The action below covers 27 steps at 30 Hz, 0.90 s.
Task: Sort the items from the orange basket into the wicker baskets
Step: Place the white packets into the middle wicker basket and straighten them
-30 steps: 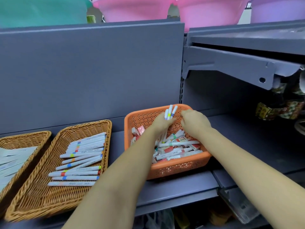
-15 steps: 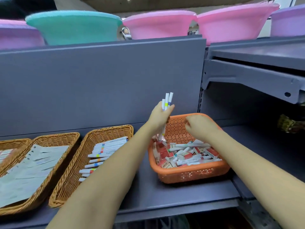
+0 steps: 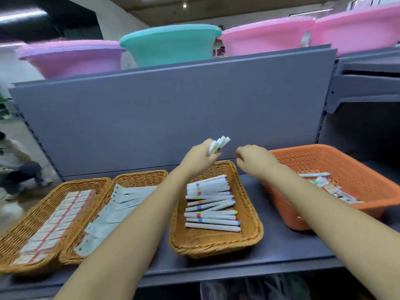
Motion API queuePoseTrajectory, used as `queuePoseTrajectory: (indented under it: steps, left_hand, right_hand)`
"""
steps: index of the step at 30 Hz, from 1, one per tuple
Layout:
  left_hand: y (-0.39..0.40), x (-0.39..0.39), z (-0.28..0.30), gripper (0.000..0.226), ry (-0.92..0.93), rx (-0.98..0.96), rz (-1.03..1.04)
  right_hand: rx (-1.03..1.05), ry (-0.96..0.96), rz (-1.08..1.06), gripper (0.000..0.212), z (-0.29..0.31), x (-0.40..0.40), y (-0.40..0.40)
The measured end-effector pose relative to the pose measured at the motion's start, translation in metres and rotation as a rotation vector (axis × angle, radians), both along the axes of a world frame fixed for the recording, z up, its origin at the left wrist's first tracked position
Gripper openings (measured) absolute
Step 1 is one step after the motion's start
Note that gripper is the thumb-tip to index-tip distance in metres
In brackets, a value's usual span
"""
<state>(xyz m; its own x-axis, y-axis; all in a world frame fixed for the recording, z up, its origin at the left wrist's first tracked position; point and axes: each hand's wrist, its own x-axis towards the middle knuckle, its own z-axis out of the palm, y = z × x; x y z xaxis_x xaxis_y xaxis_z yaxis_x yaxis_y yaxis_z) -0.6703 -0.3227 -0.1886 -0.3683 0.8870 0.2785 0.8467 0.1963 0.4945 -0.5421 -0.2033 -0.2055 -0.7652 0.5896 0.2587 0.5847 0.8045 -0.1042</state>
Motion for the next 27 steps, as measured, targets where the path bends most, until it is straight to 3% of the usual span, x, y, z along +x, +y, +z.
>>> queuePoseTrajectory:
  steps: [6,11,18,20,27]
  left_hand:
    - [-0.049,-0.049,-0.018,0.022,0.379,-0.237,0.011]
    - [-0.068,-0.069,-0.036,0.021,0.508,-0.331,0.002]
    - [-0.068,-0.068,-0.046,0.014,0.517,-0.365,-0.026]
    - [-0.066,-0.065,-0.046,0.016,0.511,-0.353,-0.038]
    - [-0.055,-0.065,-0.047,0.017,0.424,-0.378,-0.061]
  right_hand:
    - [-0.044,0.015,0.016,0.031,-0.011,-0.04,-0.049]
    - [-0.101,0.0,0.061,0.028,-0.028,-0.057,-0.071]
    - [-0.297,0.074,0.211,0.024,-0.039,-0.066,-0.078]
    - [-0.318,0.117,0.221,0.013,-0.041,-0.067,-0.076]
    - [-0.39,0.132,0.21,0.017,-0.045,-0.051,-0.054]
